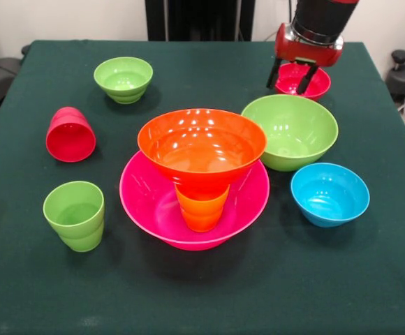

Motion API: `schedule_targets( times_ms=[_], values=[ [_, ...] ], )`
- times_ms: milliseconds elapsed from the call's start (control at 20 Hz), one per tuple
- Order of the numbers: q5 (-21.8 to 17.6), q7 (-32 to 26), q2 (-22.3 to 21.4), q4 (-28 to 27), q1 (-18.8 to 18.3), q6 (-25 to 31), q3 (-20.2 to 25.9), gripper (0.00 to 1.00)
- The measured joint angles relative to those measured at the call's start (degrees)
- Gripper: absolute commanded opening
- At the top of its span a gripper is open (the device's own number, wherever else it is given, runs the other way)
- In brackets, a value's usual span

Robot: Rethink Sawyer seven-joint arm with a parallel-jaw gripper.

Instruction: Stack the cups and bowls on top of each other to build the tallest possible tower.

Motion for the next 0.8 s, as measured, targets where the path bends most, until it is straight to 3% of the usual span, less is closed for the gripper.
schedule_targets(
  times_ms=[800],
  values=[
    [0.34, 0.0, 0.08, -0.07, 2.12, 0.01, -1.03, 1.0]
  ],
)
